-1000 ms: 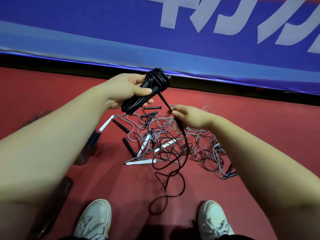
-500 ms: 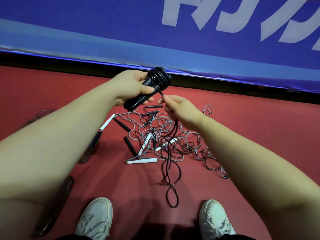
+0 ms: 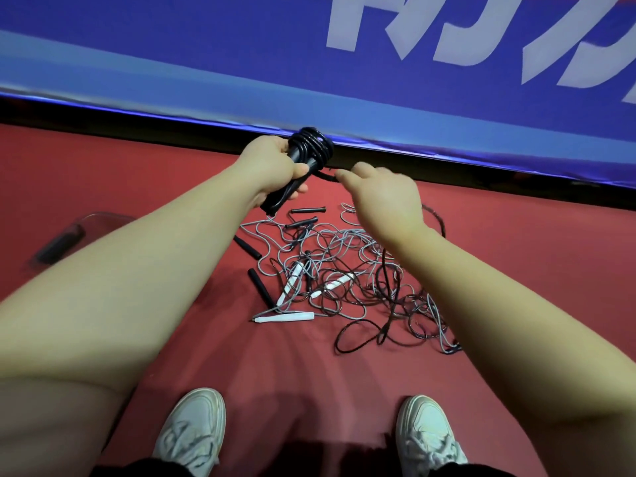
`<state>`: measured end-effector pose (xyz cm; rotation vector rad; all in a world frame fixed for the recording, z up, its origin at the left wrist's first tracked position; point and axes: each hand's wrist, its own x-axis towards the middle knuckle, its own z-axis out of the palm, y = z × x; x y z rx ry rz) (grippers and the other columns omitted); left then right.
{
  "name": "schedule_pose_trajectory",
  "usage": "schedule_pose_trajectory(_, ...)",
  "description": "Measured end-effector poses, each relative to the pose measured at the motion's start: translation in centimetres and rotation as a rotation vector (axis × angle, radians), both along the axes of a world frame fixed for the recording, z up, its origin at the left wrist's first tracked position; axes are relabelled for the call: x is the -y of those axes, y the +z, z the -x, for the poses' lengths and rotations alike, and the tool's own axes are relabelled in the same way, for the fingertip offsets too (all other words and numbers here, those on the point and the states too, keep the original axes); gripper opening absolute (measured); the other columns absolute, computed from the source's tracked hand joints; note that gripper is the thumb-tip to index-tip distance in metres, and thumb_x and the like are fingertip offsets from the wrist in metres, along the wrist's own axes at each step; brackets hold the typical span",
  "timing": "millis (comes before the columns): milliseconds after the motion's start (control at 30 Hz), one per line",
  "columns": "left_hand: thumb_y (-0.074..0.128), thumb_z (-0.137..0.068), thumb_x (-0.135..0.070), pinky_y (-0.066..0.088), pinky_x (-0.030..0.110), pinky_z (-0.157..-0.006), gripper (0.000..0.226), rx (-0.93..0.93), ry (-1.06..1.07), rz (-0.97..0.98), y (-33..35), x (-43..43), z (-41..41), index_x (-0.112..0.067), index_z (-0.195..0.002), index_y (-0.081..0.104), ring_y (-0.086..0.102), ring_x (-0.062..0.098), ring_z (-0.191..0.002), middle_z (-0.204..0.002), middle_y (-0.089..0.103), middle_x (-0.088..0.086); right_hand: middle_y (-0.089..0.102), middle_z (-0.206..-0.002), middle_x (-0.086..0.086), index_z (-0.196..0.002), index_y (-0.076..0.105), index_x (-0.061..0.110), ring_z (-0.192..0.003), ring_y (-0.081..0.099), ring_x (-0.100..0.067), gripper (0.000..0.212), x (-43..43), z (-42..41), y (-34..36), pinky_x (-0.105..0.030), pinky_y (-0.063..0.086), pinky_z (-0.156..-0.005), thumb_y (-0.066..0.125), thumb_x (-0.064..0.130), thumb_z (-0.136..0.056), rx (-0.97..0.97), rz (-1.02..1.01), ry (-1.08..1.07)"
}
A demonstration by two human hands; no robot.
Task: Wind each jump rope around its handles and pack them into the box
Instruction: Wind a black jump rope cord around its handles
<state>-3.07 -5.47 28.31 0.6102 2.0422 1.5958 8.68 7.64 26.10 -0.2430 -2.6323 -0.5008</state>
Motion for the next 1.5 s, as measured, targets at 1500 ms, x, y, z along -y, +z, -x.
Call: schedule_pose_trajectory(1500, 0.070, -0.083, -0.013, 0.034, 0.010, -0.048, 0.010, -0.445, -1.138, 0.598, -0.6, 0.9, -4.5, -0.009, -0.083, 0.061, 0.049, 0.002, -0.053, -0.064, 0.059, -0.012, 0.068, -0.072, 0.017, -0.082, 0.069, 0.025, -0.079, 0.054, -0.012, 0.011, -3.3, -2.9, 3.0, -0.020, 0.042, -0.077, 0.068, 0.016, -0.077, 0.455, 1.243, 0.395)
